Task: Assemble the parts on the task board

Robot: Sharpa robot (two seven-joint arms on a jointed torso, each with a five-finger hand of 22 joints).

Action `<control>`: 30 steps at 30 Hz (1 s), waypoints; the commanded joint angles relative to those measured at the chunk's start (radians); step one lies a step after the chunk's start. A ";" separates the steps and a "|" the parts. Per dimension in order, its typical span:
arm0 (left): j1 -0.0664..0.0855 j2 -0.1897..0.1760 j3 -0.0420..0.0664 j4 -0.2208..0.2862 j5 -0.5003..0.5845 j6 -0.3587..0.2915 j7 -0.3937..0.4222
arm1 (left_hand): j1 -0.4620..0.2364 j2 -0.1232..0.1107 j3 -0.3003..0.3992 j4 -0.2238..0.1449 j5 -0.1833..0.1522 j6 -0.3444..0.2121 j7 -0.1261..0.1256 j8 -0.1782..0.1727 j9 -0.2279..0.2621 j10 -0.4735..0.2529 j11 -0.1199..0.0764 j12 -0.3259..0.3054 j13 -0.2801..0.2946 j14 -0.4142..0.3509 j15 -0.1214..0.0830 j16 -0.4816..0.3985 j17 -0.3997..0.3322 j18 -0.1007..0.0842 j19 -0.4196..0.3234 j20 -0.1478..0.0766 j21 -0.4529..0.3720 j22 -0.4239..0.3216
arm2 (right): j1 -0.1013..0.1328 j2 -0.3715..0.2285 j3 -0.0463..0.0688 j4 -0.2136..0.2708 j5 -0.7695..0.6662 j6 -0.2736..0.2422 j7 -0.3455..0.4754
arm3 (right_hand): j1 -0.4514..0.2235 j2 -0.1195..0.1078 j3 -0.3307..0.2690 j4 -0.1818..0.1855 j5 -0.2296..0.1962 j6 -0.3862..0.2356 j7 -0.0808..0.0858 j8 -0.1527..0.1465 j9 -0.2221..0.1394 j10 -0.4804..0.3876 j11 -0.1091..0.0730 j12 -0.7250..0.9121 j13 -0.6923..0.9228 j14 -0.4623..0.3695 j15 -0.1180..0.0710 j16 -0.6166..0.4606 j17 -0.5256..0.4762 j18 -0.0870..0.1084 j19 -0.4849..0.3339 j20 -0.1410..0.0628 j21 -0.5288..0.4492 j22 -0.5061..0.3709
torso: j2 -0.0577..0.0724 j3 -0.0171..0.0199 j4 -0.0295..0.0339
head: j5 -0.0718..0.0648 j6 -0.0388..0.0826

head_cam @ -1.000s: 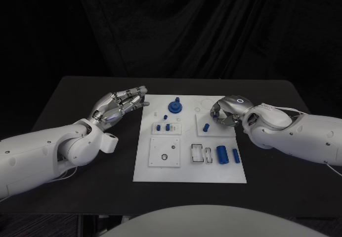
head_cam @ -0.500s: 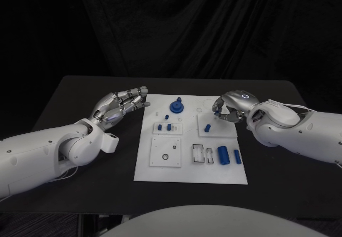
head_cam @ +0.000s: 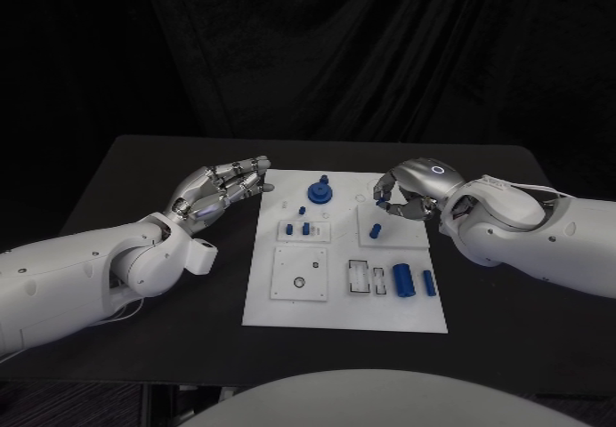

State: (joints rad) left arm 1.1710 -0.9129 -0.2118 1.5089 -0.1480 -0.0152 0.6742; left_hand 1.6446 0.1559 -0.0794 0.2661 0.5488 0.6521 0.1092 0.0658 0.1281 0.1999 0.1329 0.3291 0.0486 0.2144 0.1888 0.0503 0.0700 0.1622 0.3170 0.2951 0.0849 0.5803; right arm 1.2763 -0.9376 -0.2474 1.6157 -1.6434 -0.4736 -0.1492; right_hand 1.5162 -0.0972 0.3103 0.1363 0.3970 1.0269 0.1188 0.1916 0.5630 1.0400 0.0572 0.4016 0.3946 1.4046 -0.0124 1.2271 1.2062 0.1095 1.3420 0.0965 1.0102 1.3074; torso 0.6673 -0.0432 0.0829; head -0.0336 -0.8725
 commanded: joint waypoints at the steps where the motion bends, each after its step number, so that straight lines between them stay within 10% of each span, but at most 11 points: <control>1: -0.002 0.003 0.001 0.000 0.006 0.005 0.009 | 0.006 0.002 0.001 0.000 -0.001 -0.002 0.012 0.006 -0.002 -0.002 0.012 0.003 0.001 -0.010 -0.011 0.000 -0.004 -0.001 0.001 -0.005 0.000 -0.004 | 0.001 -0.001 0.000 0.049 -0.007 0.027 -0.017 | 0.011 -0.001 -0.002 -0.005 -0.007 0.003 0.001 -0.005 -0.002 0.007 -0.001 -0.007 -0.002 -0.003 -0.001 0.000 0.003 -0.003 -0.006 -0.004 -0.004 0.122 | -0.001 0.0013 -0.0038 | 0.016 0.000; 11: -0.006 0.005 0.001 -0.001 0.006 -0.008 0.022 | -0.010 0.006 -0.004 0.020 -0.026 -0.014 0.017 0.005 -0.007 -0.019 0.010 -0.003 -0.001 -0.100 -0.052 -0.021 -0.032 0.017 -0.082 -0.046 -0.026 -0.078 | -0.026 0.043 0.000 0.149 -0.075 0.063 -0.022 | 0.014 -0.007 -0.004 -0.008 -0.017 -0.001 0.003 -0.016 -0.009 0.010 0.001 -0.016 -0.008 0.018 -0.001 0.032 0.032 -0.010 0.013 -0.004 0.033 0.132 | -0.002 0.0029 -0.0021 | 0.029 0.000; 30: -0.028 0.011 0.001 -0.008 0.006 0.006 0.021 | -0.008 0.010 -0.002 0.019 -0.028 -0.021 0.018 0.004 -0.009 -0.031 0.006 -0.011 -0.003 -0.129 -0.057 -0.026 -0.043 0.012 -0.129 -0.055 -0.030 -0.131 | -0.093 0.174 0.000 0.111 -0.170 0.123 -0.042 | 0.014 -0.013 -0.006 -0.008 -0.026 -0.002 0.004 -0.034 -0.022 0.015 0.001 -0.029 -0.017 0.041 -0.002 0.065 0.059 -0.016 0.038 -0.005 0.076 0.142 | -0.001 0.0015 0.0015 | 0.043 0.000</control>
State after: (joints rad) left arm 1.1445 -0.9043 -0.2118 1.5004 -0.1475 -0.0187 0.6770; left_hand 1.6392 0.1613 -0.0836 0.2814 0.5276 0.6340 0.1269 0.0658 0.1197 0.1734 0.1379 0.3207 0.0472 0.0913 0.1303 0.0307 0.0283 0.1622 0.1949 0.2380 0.0598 0.4496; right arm 1.1864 -0.7668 -0.2475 1.7276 -1.7752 -0.3767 -0.1662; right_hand 1.5228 -0.1044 0.3074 0.1335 0.3739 1.0266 0.1187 0.1624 0.5422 1.0471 0.0571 0.3794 0.3791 1.4386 -0.0142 1.2892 1.2649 0.1094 1.3725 0.0911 1.0847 1.3079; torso 0.6657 -0.0416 0.0804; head 0.0117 -0.8725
